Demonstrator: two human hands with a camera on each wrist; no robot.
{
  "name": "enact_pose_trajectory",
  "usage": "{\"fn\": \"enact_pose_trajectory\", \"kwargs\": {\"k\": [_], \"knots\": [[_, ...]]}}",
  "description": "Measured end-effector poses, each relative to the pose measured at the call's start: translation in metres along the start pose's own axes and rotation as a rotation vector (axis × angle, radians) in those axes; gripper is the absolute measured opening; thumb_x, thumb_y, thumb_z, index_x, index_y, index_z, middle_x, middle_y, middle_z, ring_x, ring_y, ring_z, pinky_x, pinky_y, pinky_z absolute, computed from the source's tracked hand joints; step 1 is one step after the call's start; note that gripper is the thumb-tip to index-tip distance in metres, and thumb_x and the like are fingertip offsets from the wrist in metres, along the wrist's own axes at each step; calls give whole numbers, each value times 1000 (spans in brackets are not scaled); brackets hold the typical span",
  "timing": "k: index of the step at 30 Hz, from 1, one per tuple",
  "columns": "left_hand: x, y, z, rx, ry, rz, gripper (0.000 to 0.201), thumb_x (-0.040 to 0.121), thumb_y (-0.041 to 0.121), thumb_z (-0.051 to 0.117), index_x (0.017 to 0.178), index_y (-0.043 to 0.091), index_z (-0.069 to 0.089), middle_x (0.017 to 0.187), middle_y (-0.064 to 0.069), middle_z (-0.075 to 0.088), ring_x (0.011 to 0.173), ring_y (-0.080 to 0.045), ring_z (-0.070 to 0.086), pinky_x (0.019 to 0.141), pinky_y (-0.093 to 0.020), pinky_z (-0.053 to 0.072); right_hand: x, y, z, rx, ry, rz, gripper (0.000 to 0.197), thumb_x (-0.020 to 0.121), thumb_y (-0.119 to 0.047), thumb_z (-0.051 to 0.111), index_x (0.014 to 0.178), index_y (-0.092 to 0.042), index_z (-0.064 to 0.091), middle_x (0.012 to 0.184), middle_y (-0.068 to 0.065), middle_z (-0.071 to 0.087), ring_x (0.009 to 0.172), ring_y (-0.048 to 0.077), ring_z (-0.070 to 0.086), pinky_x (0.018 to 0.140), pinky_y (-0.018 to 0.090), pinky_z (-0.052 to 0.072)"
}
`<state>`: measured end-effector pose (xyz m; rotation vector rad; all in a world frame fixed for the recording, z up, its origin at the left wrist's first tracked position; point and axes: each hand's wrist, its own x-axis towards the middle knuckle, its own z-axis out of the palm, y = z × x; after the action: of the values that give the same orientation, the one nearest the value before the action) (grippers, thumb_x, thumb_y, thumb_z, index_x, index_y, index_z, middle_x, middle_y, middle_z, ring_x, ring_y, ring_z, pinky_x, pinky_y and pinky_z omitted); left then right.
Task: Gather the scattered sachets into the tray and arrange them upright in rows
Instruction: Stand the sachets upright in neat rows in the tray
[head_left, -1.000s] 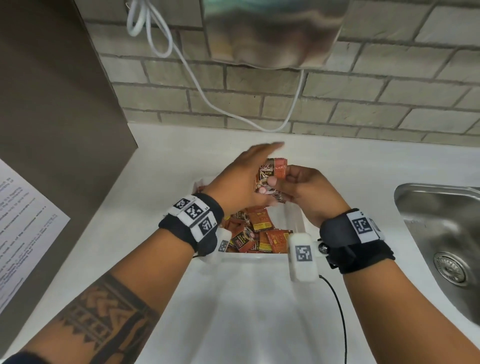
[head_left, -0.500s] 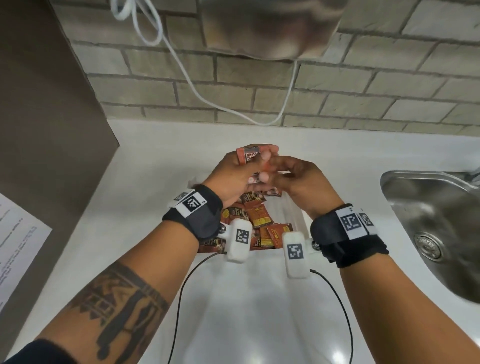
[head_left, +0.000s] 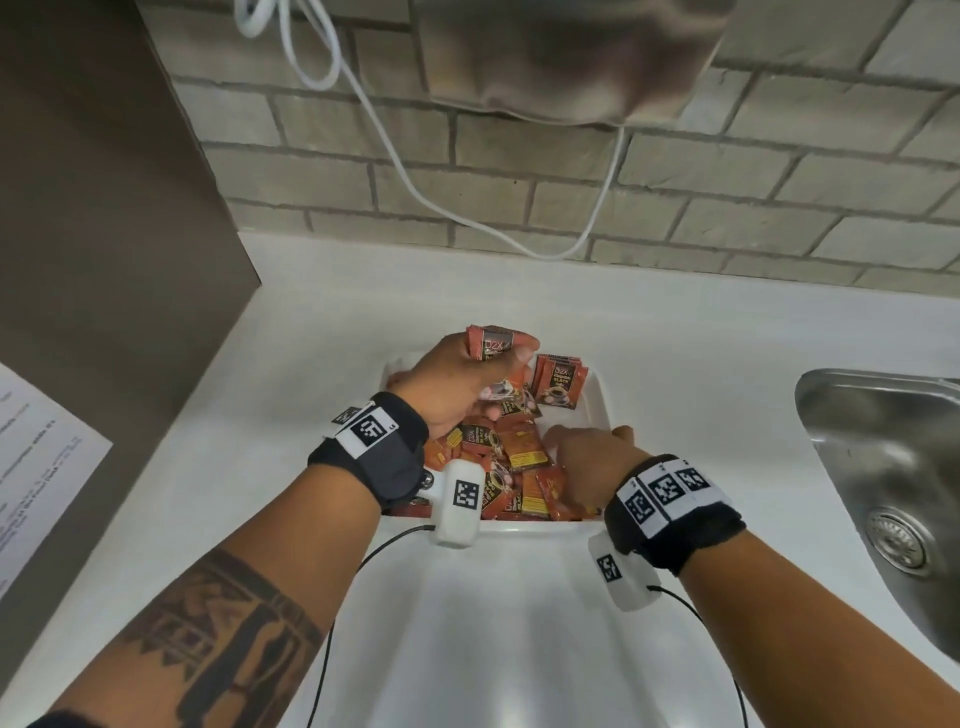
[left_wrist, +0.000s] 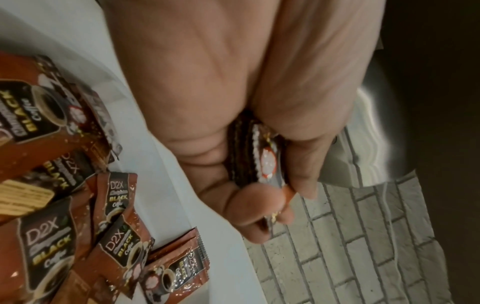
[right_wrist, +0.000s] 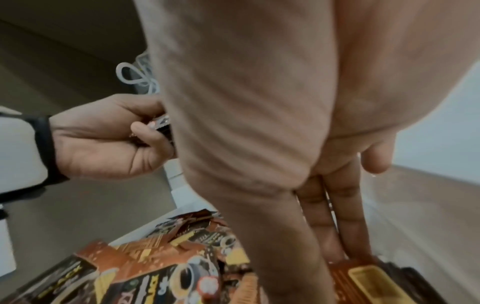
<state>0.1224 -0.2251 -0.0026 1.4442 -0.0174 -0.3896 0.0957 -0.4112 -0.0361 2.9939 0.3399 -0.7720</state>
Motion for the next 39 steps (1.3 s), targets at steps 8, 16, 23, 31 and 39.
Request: {"fn": "enact_pose_trajectory", "kwargs": {"k": [8,16,23,31,39], "knots": [[-8,-7,-5,27,57,-52,38,92,37,69,122,14,70,96,-3,75,83,-10,69,56,-23,50,1,8,0,73,12,-19,49,80,-20,70,125,-27,50,114,-6,65,111,20,58,100,42,28],[-7,-17,1,1,114,-118,36,92,35,70,119,11,69,97,-2,76,71,-9,67,51,-22,47,-5,26,-21,326,-19,-120,14,78,-18,81,85,-23,69,83,-4,68,85,16,62,71,26,46],[-12,-20,7,11,94,-274,70,71,54,73,123,9,65,103,-8,67,79,-20,57,47,-20,45,-3,41,-24,455,38,-63,31,84,-32,78,111,-18,72,104,1,72,97,19,65,87,29,50],[-13,-18,6,-63,93,-346,58,79,60,71,110,11,69,91,-7,69,78,-21,63,48,-23,51,0,39,-24,665,340,-198,22,86,-27,73,105,-19,65,99,0,72,94,20,68,88,40,54],[-15,-10,9,-218,-18,-448,64,85,70,57,110,11,65,84,-12,65,71,-25,64,45,-21,50,-10,23,-42,1113,513,-341,15,82,-4,77,90,-15,74,91,-7,76,86,5,70,78,18,53]]}}
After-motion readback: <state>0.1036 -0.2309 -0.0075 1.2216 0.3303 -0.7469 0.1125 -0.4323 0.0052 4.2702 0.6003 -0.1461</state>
